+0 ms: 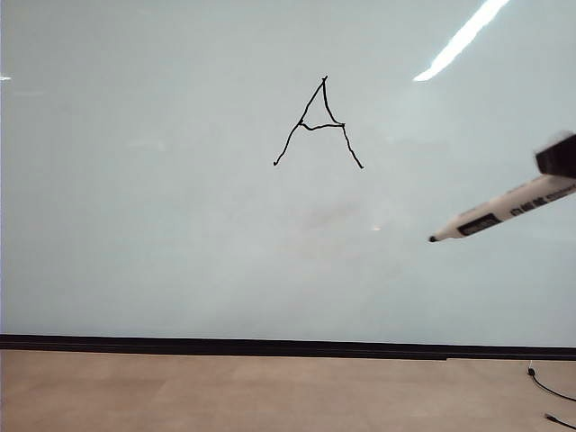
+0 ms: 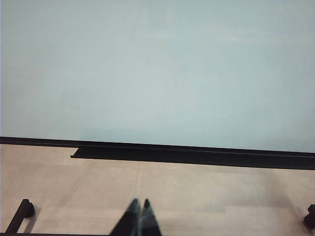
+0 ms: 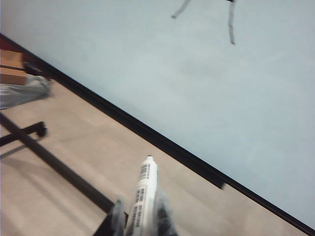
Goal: Pick up the pen on the shelf to the right of the whiteboard and write the letter A.
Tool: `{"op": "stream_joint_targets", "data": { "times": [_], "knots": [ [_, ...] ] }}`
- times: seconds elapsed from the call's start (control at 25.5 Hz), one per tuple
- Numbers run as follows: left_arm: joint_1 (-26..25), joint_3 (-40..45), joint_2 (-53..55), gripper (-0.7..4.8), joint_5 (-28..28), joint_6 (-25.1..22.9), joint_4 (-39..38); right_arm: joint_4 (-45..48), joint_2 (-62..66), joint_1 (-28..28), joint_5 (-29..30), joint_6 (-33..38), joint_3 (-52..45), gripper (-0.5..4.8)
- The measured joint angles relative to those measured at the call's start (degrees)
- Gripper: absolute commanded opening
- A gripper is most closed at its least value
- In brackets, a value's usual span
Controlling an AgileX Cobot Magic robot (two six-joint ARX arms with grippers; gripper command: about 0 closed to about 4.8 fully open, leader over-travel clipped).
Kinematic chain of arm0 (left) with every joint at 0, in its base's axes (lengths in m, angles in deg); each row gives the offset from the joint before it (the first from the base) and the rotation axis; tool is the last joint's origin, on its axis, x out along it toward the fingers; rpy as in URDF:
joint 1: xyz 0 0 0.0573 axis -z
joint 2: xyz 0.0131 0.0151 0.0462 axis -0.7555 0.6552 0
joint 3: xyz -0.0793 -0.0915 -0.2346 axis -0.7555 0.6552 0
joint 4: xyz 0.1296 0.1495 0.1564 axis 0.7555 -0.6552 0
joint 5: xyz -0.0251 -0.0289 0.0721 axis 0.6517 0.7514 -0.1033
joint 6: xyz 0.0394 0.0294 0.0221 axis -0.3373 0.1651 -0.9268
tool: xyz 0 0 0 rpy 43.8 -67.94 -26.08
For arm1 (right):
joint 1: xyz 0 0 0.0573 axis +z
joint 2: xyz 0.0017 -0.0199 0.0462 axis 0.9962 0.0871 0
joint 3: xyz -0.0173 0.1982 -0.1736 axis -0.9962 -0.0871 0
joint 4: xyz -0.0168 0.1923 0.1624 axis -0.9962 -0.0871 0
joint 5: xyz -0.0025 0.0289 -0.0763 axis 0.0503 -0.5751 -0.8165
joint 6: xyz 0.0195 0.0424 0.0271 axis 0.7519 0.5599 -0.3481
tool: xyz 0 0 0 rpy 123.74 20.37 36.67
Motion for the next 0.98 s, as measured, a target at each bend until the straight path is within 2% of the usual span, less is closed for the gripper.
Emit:
{"op": "stream_joint_targets", "data": {
  "times": [0.12,0.24,0.31,0.47,0.63,0.71,0.86,0.9,0.98],
  "knots": [
    [0.0,0.0,0.0,-0.04,0.0,-0.02,0.0,0.0,0.0,-3.13,0.68,-0.04,0.0,-0.05],
    [0.0,0.0,-0.02,-0.05,-0.02,0.0,0.02,0.87,-0.02,-9.62,5.7,-0.31,0.0,-0.05],
    [0.0,0.0,0.0,-0.04,0.0,-0.02,0.02,2.97,-0.02,-16.79,11.37,-0.66,0.0,-0.05],
    [0.0,0.0,0.0,-0.04,0.0,0.0,0.02,3.5,-0.02,-27.43,19.19,-0.7,0.0,-0.05],
    [0.0,0.0,-0.02,-0.04,0.0,-0.02,0.02,4.63,-0.02,-41.0,31.17,-0.66,0.0,-0.05],
    [0.0,0.0,-0.02,-0.04,0.0,-0.02,0.0,5.9,-0.02,-52.26,38.07,-0.35,0.02,-0.05],
    [0.0,0.0,-0.02,-0.05,-0.02,-0.02,0.02,5.9,-0.02,-63.19,42.36,1.46,0.02,-0.05],
    [0.0,0.0,-0.02,-0.04,0.0,-0.02,0.02,5.88,0.0,-67.36,43.78,2.21,0.02,-0.05],
    [0.0,0.0,-0.02,-0.04,0.0,0.0,0.02,5.88,0.0,-70.6,45.29,3.08,0.02,-0.05]
  ]
}}
